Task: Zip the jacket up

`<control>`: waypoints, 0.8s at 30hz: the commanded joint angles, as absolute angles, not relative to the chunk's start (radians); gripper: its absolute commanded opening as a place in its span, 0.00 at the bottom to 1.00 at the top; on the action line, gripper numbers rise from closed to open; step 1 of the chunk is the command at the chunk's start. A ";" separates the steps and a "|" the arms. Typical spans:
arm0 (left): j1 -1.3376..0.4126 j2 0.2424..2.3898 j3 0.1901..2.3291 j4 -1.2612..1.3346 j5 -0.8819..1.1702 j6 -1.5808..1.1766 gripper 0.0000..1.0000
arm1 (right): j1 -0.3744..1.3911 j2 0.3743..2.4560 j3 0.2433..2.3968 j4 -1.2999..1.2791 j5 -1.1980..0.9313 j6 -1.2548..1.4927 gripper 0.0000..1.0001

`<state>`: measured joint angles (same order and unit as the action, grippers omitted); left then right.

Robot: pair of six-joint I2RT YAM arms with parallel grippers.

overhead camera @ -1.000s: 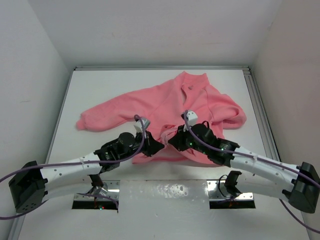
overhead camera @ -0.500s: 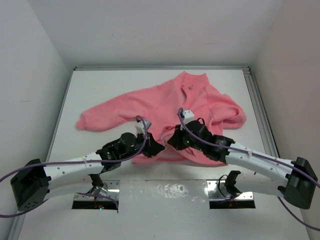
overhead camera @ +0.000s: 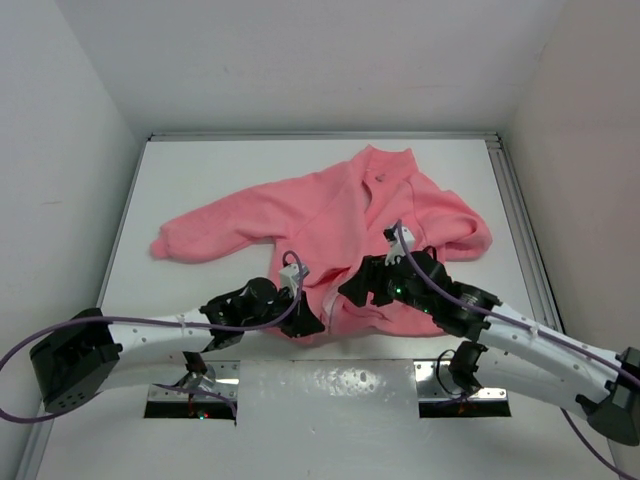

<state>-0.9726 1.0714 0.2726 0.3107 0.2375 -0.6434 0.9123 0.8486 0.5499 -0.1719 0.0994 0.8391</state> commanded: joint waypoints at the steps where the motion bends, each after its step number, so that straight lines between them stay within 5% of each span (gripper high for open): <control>1: -0.980 1.092 0.262 0.374 0.330 -0.683 0.00 | 0.914 0.764 0.542 -0.215 0.043 0.896 0.67; 4: -0.979 1.114 0.245 0.417 0.302 -0.704 0.00 | 0.922 0.709 0.479 -0.138 -0.078 1.012 0.28; 5: -0.977 1.124 0.252 0.420 0.302 -0.698 0.00 | 0.930 0.706 0.419 -0.103 -0.133 1.046 0.03; 6: -0.977 1.135 0.259 0.419 0.302 -0.695 0.00 | 0.936 0.703 0.385 -0.068 -0.147 1.070 0.00; 13: -0.962 1.140 0.250 0.474 0.284 -0.744 0.00 | 1.025 0.782 0.190 0.236 -0.160 1.187 0.00; 19: -0.927 1.111 0.241 0.505 0.290 -0.798 0.00 | 1.103 0.900 0.137 0.399 -0.091 1.200 0.43; 24: -0.911 1.123 0.247 0.514 0.322 -0.818 0.00 | 1.103 0.956 0.149 0.379 -0.037 1.163 0.49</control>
<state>-0.9306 1.1275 0.2401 0.4503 0.2867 -0.7944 1.0977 0.9318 0.1402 0.2928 -0.0875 1.1774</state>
